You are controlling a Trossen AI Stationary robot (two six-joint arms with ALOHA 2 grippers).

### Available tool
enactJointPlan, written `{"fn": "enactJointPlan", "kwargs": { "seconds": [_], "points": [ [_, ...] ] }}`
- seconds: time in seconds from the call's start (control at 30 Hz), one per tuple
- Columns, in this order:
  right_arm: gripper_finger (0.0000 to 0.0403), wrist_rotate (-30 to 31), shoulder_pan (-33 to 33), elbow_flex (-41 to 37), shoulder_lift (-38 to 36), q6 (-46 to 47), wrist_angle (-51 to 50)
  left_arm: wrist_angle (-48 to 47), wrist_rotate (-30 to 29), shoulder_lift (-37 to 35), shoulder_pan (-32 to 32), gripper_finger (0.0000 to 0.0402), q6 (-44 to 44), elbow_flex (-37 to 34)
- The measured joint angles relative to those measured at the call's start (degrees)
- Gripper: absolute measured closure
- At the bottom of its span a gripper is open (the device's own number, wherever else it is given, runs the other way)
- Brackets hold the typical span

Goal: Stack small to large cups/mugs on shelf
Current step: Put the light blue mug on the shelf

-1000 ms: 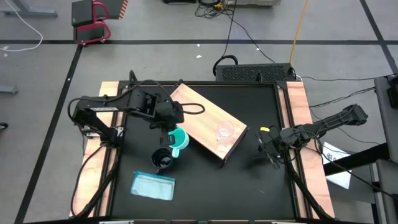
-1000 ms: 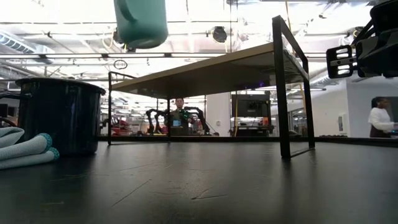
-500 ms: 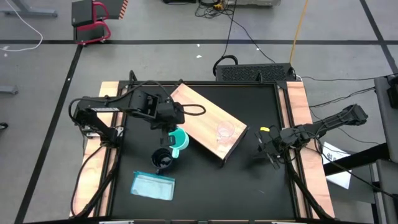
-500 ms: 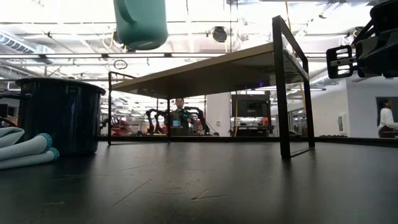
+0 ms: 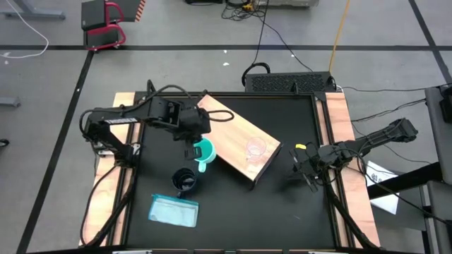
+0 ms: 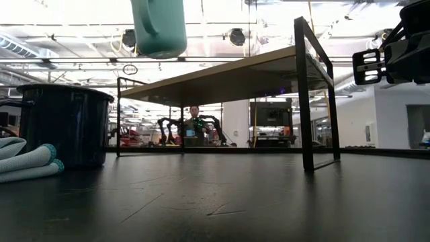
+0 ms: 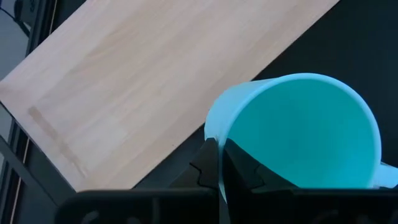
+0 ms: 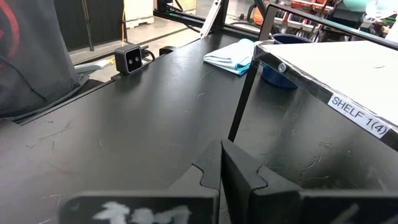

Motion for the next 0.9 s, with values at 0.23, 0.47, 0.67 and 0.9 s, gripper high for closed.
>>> {"fn": "enactJointPlan", "kwargs": {
  "seconds": [0.23, 0.47, 0.67, 0.9],
  "points": [
    [0.0403, 0.0, 0.0, 0.0, 0.0, -0.04, 0.0, 0.85, 0.75, 0.04, 1.92, 0.0399, 1.82, 2.63],
    [0.0403, 0.0, 0.01, 0.0, 0.01, -0.11, -0.02, 0.8, 0.92, 5.51, 1.83, 0.0399, 5.45, 12.76],
    [0.0403, -0.02, 0.02, 0.0, 0.04, 0.0, -0.39, -5.7, 0.92, 13.08, 2.82, 0.0399, 9.29, 24.84],
    [0.0403, 0.0, 0.02, 0.0, 0.04, 0.0, -0.51, -8.93, 3.39, 17.46, 4.75, 0.0399, 12.05, 29.16]
  ]
}}
